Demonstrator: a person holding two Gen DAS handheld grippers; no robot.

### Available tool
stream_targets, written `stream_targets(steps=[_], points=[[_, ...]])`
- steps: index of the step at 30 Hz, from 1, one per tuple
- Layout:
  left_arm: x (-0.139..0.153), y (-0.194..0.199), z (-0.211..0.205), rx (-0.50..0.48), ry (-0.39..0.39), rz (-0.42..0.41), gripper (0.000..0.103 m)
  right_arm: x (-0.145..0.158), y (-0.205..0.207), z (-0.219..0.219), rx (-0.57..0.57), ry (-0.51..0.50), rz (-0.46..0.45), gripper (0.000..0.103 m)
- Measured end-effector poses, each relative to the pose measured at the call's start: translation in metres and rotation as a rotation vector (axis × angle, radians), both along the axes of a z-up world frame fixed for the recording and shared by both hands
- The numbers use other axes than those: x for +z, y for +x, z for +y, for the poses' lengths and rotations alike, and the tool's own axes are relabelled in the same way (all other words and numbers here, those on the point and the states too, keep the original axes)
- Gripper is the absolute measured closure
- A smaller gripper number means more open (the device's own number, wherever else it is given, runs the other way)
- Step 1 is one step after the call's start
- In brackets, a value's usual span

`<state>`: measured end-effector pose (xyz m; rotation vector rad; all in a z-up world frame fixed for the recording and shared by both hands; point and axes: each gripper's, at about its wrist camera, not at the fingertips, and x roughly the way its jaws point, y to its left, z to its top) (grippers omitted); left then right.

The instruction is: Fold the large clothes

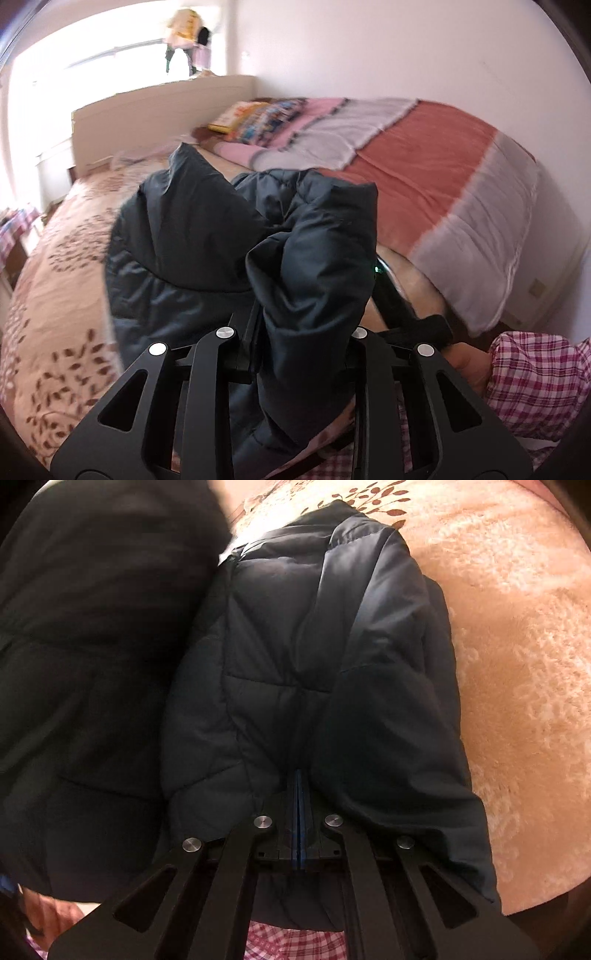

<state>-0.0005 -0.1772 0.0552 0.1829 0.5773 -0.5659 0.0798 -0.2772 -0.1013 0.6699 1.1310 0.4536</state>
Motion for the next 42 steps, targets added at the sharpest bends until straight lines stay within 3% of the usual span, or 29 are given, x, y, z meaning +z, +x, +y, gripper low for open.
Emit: stream_targets(steps=[5, 14, 28, 30, 32, 35, 42], points=[[-0.026, 0.002, -0.027, -0.057, 0.048, 0.045, 0.075, -0.011, -0.003, -0.016, -0.013, 0.084, 0.02, 0.1], [-0.065, 0.019, -0.042, -0.089, 0.04, 0.168, 0.073, -0.027, -0.018, -0.059, -0.072, 0.289, 0.073, 0.103], [-0.1, 0.007, -0.065, -0.112, 0.143, 0.135, 0.066, -0.01, -0.096, -0.153, -0.309, 0.245, 0.023, 0.1], [-0.099, 0.005, -0.067, -0.112, 0.15, 0.131, 0.062, 0.004, -0.109, -0.159, -0.334, 0.244, 0.019, 0.1], [-0.096, 0.005, -0.068, -0.126, 0.14, 0.147, 0.049, 0.021, -0.121, -0.164, -0.34, 0.233, -0.011, 0.1], [-0.089, 0.008, -0.068, -0.147, 0.101, 0.181, 0.038, 0.056, -0.127, -0.15, -0.312, 0.203, -0.09, 0.1], [-0.073, 0.001, -0.056, -0.194, 0.008, 0.244, 0.031, 0.119, -0.131, -0.119, -0.224, 0.134, -0.228, 0.1]])
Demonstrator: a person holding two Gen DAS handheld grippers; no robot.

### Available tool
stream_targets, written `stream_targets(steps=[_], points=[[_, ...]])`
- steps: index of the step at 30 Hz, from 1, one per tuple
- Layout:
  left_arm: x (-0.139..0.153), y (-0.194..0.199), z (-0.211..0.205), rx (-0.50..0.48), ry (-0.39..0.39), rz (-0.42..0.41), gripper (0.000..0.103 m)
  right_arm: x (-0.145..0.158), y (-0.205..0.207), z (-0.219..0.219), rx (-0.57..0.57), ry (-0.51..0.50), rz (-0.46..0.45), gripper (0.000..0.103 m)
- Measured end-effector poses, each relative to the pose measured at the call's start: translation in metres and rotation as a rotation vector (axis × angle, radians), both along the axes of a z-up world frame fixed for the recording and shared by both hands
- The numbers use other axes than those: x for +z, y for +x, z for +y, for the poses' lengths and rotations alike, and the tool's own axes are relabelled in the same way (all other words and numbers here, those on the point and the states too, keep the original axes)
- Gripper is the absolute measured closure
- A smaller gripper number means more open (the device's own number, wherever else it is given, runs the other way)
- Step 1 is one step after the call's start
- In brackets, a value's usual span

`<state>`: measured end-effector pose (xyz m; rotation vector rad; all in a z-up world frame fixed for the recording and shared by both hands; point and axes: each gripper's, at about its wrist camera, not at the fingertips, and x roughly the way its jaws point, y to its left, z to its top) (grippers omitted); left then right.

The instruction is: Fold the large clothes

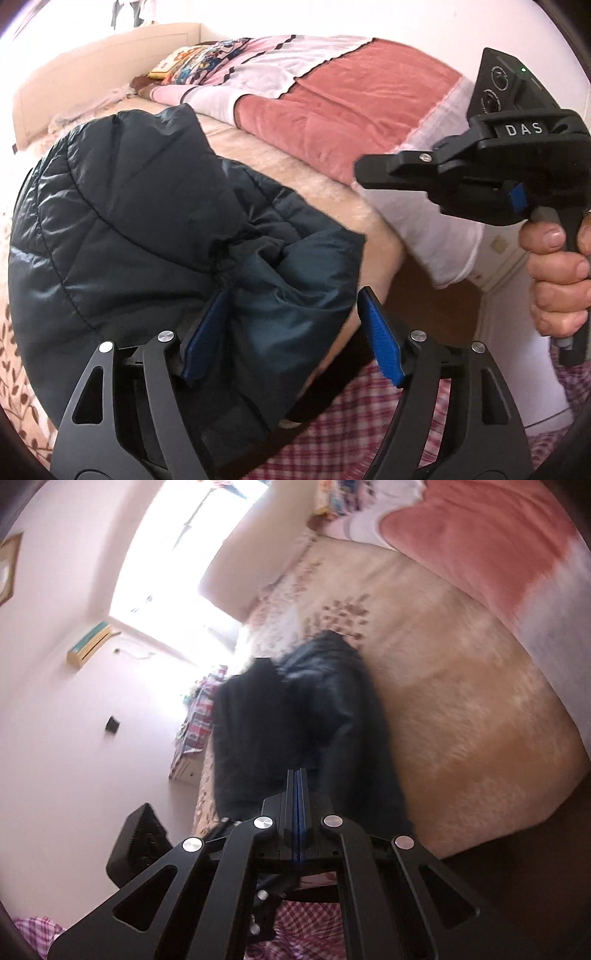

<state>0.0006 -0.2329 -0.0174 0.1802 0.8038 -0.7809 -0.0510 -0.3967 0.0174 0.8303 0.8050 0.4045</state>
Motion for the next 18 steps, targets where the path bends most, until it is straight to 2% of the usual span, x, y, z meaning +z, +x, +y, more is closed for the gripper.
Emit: stream_targets(steps=[5, 9, 14, 18], points=[[0.019, -0.008, 0.017, -0.03, -0.085, 0.04, 0.031, 0.016, 0.007, 0.024, 0.041, -0.052, -0.021, 0.1], [0.047, -0.018, 0.05, -0.014, -0.158, -0.013, 0.031, 0.021, 0.008, 0.037, 0.07, -0.104, -0.024, 0.1], [0.065, -0.008, 0.097, 0.143, -0.202, -0.059, 0.031, 0.028, 0.019, 0.072, 0.154, -0.151, -0.035, 0.1], [0.067, 0.013, 0.133, 0.311, -0.225, -0.059, 0.031, 0.029, 0.036, 0.114, 0.239, -0.29, -0.022, 0.1]])
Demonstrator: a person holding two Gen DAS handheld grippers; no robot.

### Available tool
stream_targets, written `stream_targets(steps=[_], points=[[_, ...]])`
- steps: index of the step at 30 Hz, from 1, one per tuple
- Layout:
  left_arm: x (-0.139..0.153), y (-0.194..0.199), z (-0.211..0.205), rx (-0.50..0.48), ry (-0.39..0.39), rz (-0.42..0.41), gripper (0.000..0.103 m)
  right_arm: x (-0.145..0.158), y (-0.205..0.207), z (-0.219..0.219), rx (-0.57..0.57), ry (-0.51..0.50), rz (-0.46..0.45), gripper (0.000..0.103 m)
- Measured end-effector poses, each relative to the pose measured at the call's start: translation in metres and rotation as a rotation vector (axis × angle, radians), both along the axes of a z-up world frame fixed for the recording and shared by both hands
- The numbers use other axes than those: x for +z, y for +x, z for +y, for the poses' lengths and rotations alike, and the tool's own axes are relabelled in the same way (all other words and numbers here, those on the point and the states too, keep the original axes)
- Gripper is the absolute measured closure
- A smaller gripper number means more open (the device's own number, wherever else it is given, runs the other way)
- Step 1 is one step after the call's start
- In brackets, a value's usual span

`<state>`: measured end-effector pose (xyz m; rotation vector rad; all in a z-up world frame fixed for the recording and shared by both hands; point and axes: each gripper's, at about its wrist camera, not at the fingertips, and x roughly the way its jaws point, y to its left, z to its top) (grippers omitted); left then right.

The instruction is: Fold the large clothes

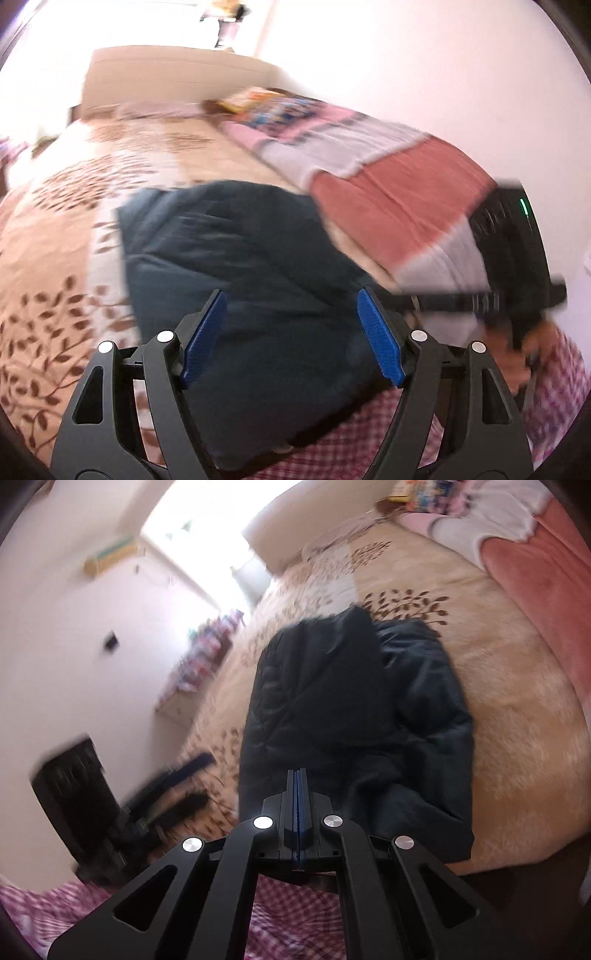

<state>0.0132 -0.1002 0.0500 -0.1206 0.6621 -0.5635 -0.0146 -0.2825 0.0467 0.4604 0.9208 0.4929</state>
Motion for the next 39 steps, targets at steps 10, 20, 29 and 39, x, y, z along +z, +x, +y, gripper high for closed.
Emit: stream_targets(steps=[10, 20, 29, 39], points=[[-0.005, 0.075, 0.013, 0.119, -0.001, 0.057, 0.031, -0.094, 0.016, -0.004, -0.119, -0.275, 0.224, 0.103], [-0.027, 0.157, -0.053, 0.072, 0.2, 0.185, 0.031, -0.127, 0.011, -0.017, -0.147, -0.193, 0.279, 0.103], [-0.067, 0.191, -0.087, 0.072, 0.303, 0.305, 0.028, -0.139, 0.009, -0.033, -0.165, -0.129, 0.297, 0.103], [-0.091, 0.201, -0.103, 0.092, 0.391, 0.319, 0.023, -0.152, 0.014, -0.057, -0.173, -0.062, 0.324, 0.103]])
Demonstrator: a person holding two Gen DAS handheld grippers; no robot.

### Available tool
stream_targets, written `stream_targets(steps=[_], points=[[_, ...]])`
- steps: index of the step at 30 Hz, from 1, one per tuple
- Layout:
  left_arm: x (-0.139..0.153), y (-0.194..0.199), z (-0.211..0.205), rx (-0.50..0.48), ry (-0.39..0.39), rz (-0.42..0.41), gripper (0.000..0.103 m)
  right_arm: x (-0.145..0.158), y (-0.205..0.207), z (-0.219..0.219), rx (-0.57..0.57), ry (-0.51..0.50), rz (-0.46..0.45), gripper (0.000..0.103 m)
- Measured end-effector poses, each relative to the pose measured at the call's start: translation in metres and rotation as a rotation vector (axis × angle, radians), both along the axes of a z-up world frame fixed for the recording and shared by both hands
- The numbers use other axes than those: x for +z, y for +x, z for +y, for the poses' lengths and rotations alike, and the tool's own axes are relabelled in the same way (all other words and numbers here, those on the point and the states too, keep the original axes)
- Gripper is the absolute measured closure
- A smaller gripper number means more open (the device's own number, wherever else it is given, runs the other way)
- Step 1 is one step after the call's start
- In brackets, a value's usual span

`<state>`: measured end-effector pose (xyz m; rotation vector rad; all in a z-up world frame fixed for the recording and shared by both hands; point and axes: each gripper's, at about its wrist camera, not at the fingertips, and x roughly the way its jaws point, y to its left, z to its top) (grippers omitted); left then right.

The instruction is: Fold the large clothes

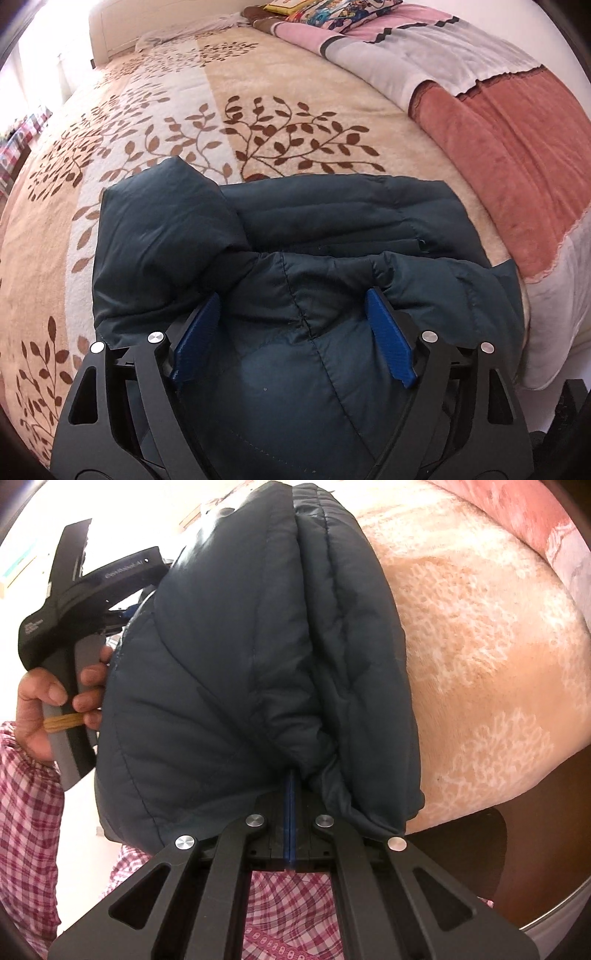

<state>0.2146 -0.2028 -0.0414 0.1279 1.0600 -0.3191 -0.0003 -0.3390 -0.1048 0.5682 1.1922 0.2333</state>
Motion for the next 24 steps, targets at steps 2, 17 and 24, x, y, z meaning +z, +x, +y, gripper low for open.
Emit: stream_targets(steps=[2, 17, 24], points=[[-0.001, 0.001, 0.0, 0.001, 0.007, -0.003, 0.022, -0.001, 0.0, -0.003, -0.001, 0.006, 0.001, 0.103], [0.062, -0.05, 0.063, -0.015, -0.261, -0.088, 0.025, 0.005, 0.0, -0.009, -0.013, -0.014, 0.009, 0.103], [0.05, -0.131, 0.13, 0.031, -0.351, -0.033, 0.024, 0.008, -0.002, -0.002, -0.014, -0.026, -0.009, 0.103]])
